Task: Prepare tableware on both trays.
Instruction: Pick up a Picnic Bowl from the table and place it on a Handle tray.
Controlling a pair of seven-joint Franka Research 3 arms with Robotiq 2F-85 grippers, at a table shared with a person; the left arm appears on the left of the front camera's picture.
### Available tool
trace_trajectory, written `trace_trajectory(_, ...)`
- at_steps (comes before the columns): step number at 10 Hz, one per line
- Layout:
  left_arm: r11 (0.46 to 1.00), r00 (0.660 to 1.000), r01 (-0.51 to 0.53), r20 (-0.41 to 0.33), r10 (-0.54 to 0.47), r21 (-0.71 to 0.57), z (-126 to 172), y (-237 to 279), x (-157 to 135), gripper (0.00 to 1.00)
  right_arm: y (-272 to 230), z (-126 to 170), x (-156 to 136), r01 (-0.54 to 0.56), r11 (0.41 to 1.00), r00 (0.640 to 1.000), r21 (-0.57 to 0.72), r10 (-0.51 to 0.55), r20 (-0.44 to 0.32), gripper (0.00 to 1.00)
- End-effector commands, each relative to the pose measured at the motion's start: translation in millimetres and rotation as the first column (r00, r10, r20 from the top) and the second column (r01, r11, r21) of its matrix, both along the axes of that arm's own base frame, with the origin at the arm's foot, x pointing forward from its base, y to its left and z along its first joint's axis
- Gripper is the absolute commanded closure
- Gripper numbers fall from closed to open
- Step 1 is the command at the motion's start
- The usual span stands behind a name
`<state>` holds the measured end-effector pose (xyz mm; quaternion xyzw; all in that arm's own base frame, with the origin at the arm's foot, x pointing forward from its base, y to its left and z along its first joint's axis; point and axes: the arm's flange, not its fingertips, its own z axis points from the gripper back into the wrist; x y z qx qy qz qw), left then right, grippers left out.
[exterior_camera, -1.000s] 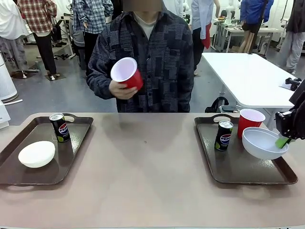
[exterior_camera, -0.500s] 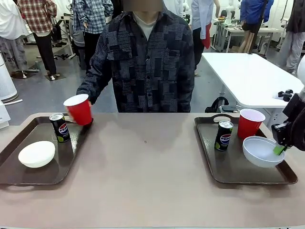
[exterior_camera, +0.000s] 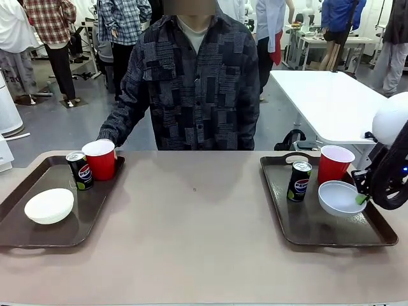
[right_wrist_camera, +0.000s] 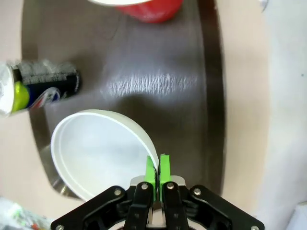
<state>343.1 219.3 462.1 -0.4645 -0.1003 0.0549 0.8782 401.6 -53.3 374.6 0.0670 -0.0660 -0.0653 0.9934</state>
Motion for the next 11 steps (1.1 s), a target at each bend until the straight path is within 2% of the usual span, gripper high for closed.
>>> trace_trajectory(1,1.000,1.000,-0.003,0.000,0.003,-0.010,2,-1,-2,0.00,3,-19,10,0.073,0.997,0.997,0.035,-0.074,0.024,0.96)
trace_trajectory(5,1.000,1.000,-0.003,0.000,0.003,-0.010,2,-1,-2,0.00,8,-43,22,0.089,0.996,0.995,0.030,-0.088,-0.048,0.96)
trace_trajectory(6,1.000,1.000,-0.003,0.000,0.003,-0.010,2,-1,-2,0.00,9,-42,21,0.084,0.996,0.995,0.027,-0.082,-0.055,0.90)
trace_trajectory(7,1.000,1.000,-0.003,0.000,0.003,-0.010,2,-1,-2,0.00,10,-37,19,0.084,0.996,0.995,0.030,-0.082,-0.054,0.36)
trace_trajectory(8,1.000,1.000,-0.003,0.000,0.003,-0.010,2,-1,-2,0.00,11,-31,16,0.091,0.995,0.994,0.029,-0.089,-0.057,0.30)
trace_trajectory(9,1.000,1.000,-0.003,0.000,0.003,-0.010,2,-1,-2,0.00,11,-25,12,0.100,0.995,0.993,0.029,-0.098,-0.065,0.16)
trace_trajectory(10,1.000,1.000,-0.003,0.000,0.003,-0.010,2,-1,-2,0.00,12,-19,7,0.099,0.994,0.992,0.037,-0.096,-0.078,0.10)
trace_trajectory(11,1.000,1.000,-0.003,0.000,0.003,-0.010,2,-1,-2,0.00,14,-10,2,0.097,0.994,0.992,0.042,-0.093,-0.089,0.00)
